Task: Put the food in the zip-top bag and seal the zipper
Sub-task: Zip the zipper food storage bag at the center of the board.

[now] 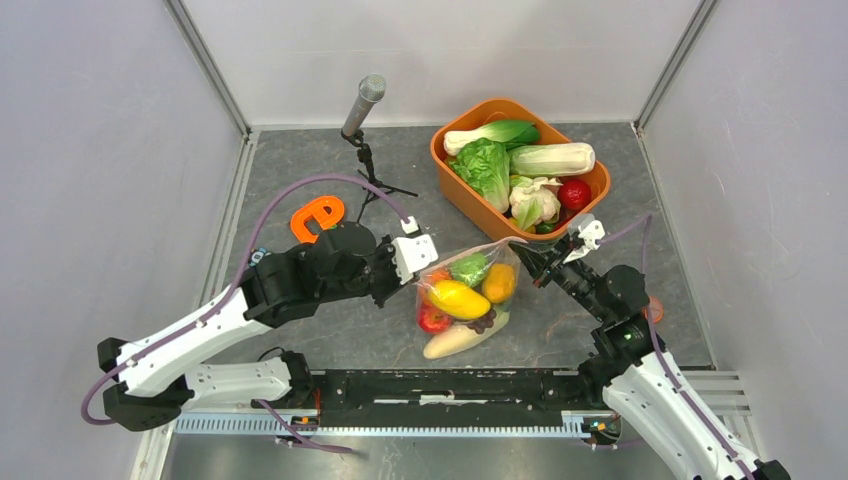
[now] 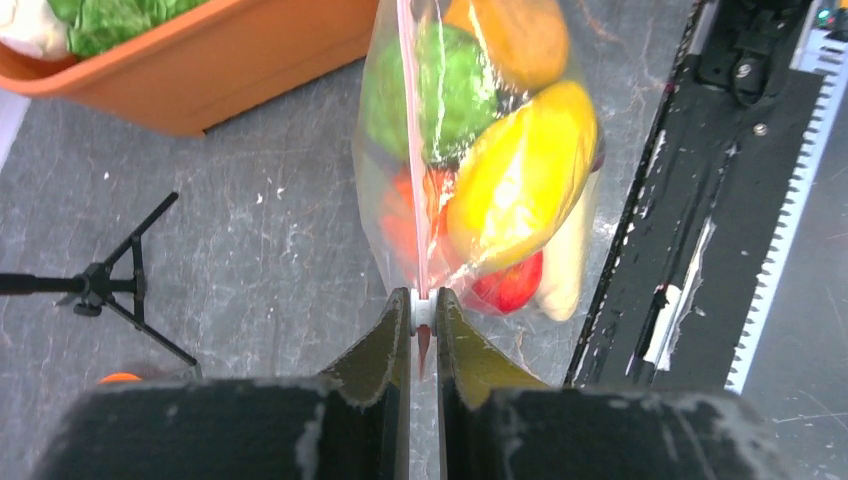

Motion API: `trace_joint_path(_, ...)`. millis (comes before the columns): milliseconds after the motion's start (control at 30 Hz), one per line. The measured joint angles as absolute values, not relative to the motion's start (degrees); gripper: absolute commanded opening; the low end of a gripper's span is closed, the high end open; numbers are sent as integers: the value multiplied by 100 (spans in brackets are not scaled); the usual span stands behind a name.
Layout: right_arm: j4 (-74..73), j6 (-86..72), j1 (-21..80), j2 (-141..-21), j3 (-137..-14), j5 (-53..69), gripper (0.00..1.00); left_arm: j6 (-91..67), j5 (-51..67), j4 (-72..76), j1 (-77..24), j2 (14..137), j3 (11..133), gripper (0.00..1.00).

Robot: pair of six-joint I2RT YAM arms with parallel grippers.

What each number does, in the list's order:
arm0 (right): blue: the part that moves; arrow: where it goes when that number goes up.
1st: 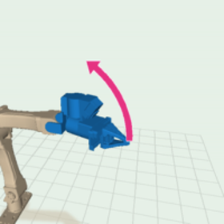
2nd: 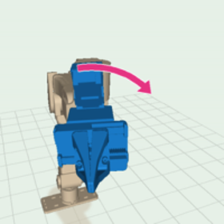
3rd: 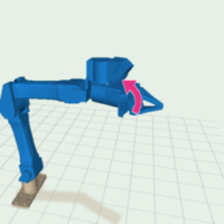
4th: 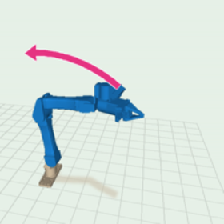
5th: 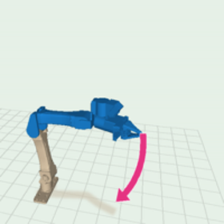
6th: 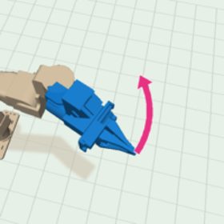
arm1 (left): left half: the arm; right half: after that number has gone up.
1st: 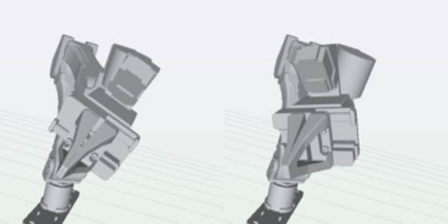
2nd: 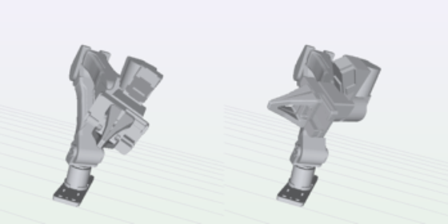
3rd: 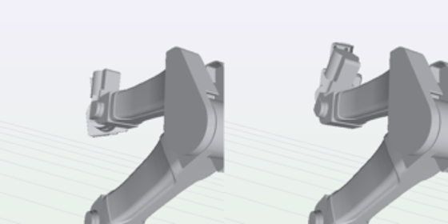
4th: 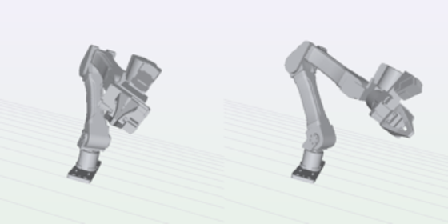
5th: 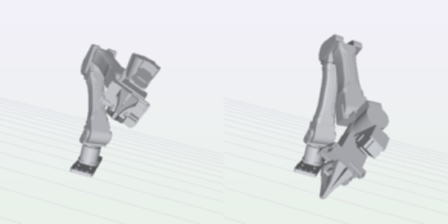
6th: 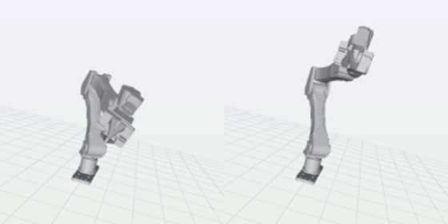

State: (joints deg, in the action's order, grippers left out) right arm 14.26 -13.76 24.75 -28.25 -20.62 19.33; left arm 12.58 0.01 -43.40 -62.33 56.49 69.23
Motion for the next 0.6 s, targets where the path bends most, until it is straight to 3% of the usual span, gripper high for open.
trace_joint_path(133,1400,-1409,2475,-2823,-2012,1706,0,1181,-200,-4394,-6233,5649,6768,9)
trace_joint_path(367,1350,-1378,2475,-2823,-2001,1647,0,1096,-464,-4324,-6233,5579,6698,19)
trace_joint_path(400,1347,-1372,2475,-2825,-2003,1656,0,1092,-484,-4287,-6233,5537,6672,24)
trace_joint_path(467,1354,-1372,2475,-2829,-2003,1704,0,1079,-519,-4230,-6233,5454,6604,47)
trace_joint_path(533,1361,-1367,2456,-2851,-2003,1680,0,1013,-609,-4250,-6230,5356,6528,53)
trace_joint_path(600,1372,-1372,2425,-2906,-2001,1691,0,945,-744,-4281,-6230,5273,6471,66)
